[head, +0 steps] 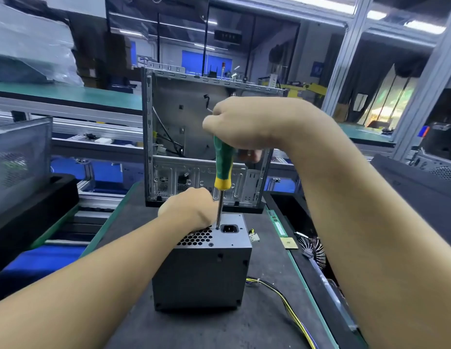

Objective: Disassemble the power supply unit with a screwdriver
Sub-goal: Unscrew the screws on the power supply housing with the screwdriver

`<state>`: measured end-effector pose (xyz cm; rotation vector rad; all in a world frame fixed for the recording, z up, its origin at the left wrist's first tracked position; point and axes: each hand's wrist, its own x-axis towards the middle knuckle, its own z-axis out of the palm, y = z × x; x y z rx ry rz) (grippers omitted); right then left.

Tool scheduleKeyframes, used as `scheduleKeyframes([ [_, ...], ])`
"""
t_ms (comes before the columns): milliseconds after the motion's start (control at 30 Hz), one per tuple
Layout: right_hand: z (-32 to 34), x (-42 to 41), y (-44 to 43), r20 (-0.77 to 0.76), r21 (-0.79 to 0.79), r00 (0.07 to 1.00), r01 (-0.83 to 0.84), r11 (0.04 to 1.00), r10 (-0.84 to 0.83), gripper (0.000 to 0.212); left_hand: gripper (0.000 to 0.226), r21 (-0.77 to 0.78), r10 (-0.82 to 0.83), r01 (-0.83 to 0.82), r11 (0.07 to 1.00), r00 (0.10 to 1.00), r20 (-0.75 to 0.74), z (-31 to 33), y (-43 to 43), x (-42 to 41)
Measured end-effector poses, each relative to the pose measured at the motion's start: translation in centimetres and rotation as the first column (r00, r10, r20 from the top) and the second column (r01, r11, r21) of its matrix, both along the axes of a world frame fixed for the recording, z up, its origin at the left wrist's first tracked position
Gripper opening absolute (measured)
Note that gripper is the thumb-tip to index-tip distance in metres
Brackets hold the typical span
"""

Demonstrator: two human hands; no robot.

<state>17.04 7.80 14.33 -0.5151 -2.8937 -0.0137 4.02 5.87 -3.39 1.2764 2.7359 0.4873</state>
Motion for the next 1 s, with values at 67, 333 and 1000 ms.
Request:
scheduleKeyframes([
  [67,-0.5,-0.5,0.0,-0.054,0.045,0.997,0.055,0.997,-0.052,0.052,0.034,0.001,0.003,-0.003,1.000,1.000,0.003,0.0,0.0,0.0],
  [333,0.4,0.4,0.1,0.026,0.032,1.000,-0.018,0.999,0.017,0.023,0.028,-0.016,0.007,-0.007,1.000,1.000,0.010,0.1,0.1,0.1],
  [1000,-1.2,-0.7,-0.3,-0.156,0.143,0.987,-0.011,0.990,0.034,0.036,0.037,0.034,0.001,-0.001,0.999,1.000,0.005,-0.2,-0.1,-0.1],
])
